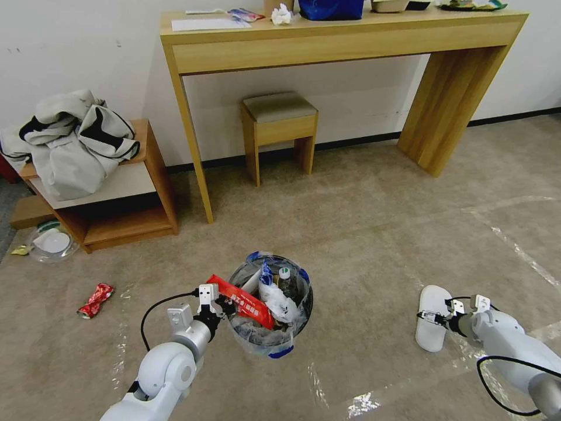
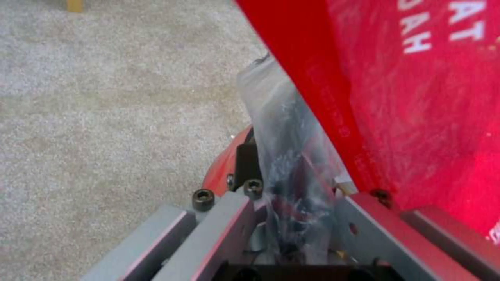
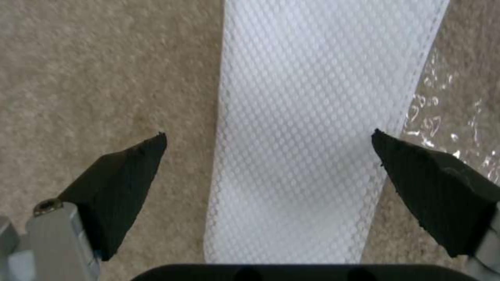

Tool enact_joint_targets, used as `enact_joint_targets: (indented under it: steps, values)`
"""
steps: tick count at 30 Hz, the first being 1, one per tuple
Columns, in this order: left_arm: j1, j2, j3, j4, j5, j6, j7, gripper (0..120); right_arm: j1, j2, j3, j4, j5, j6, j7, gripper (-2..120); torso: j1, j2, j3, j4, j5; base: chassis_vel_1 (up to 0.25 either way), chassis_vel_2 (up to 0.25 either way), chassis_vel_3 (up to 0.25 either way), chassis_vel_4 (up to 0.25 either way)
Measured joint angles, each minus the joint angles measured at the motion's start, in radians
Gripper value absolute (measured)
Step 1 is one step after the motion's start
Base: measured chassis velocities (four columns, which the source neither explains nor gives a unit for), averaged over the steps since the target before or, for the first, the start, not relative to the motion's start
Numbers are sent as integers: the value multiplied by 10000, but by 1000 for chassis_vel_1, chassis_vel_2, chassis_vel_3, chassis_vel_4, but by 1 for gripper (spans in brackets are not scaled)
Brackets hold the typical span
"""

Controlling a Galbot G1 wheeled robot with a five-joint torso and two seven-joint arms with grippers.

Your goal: Pick up the trash bin and place the garbage on the floor into it.

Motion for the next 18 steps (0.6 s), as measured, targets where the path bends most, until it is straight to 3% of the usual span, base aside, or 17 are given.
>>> enact_joint_targets:
  steps: [18]
  values:
    - [151, 53, -26, -25, -24, -45, 56, 1, -56, 352, 366, -325, -393, 213, 386, 100, 0, 0, 0, 0, -2, 0, 0, 0, 0]
